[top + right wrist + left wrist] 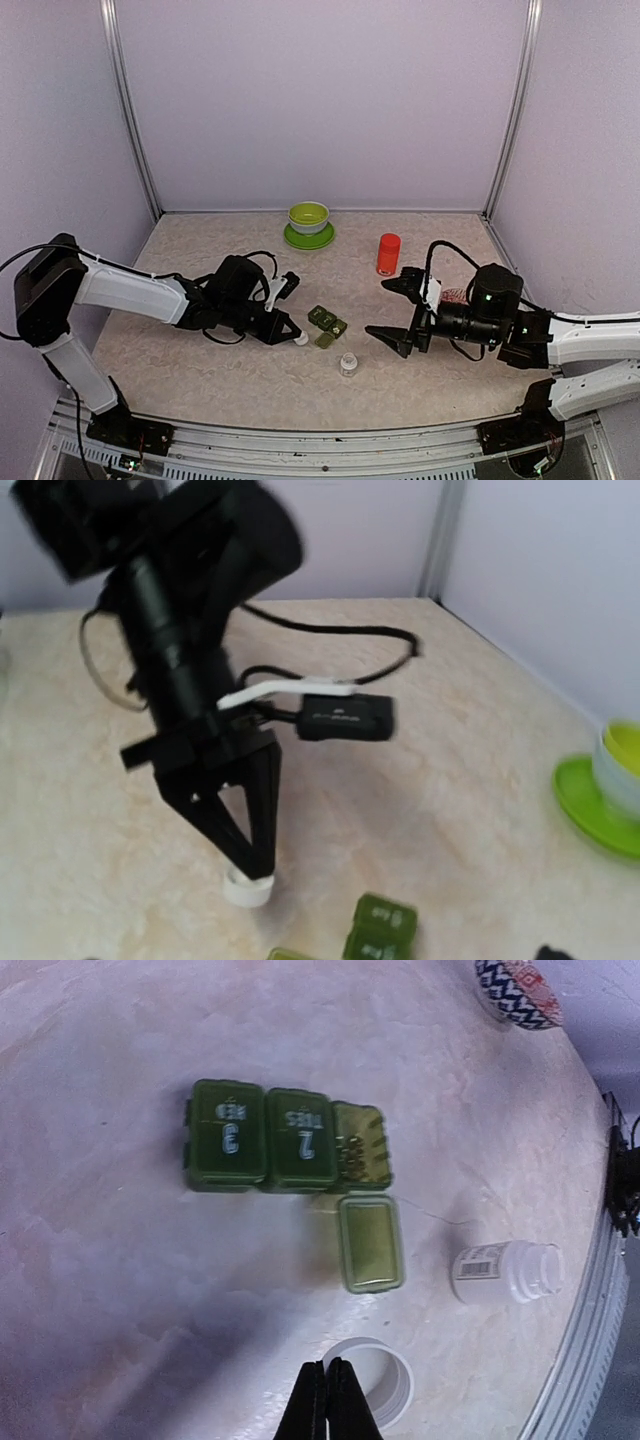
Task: Sort the pills into containers
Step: Pick up the lid of the pill bottle from the center of the board, then pass from the left arm to the right
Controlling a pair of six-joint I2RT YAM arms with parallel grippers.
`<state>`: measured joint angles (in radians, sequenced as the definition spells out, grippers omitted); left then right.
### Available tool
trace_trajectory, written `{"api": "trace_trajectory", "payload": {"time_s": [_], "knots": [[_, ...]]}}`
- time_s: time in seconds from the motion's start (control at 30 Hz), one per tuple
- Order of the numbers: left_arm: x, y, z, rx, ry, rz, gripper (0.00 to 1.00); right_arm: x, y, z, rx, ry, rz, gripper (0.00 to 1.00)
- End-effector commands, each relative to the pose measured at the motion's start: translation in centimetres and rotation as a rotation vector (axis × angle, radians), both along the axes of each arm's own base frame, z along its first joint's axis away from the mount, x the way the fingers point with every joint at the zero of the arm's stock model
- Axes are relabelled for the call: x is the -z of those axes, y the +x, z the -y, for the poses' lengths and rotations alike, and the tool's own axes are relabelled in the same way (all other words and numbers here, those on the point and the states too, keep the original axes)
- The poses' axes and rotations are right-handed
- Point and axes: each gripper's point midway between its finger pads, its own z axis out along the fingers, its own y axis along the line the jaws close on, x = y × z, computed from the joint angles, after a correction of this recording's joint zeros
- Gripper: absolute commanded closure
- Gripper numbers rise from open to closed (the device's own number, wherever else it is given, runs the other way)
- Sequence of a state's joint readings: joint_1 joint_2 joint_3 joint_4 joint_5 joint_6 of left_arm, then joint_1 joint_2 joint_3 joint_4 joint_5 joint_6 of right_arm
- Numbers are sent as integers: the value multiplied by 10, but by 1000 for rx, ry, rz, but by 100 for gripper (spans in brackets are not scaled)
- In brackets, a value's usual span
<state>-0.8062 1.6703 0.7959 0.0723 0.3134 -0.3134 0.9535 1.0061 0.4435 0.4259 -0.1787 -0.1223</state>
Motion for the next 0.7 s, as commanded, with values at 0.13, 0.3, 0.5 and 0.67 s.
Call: {"api": "trace_trajectory", "payload": {"time_s": [0.13, 0.3, 0.5, 0.67], "knots": [[-50, -47, 44, 154, -186, -65, 100, -1, -42, -29, -239, -205, 429, 10], [-59, -64, 56, 191, -231, -122, 100, 16, -45, -48, -271, -314, 495, 14], [-72, -70, 62, 216, -269, -135, 100, 53, -54, -69, -345, -465, 495, 24], [-79, -74, 63, 236, -295, -139, 100, 66, -59, -79, -384, -507, 506, 32]]}}
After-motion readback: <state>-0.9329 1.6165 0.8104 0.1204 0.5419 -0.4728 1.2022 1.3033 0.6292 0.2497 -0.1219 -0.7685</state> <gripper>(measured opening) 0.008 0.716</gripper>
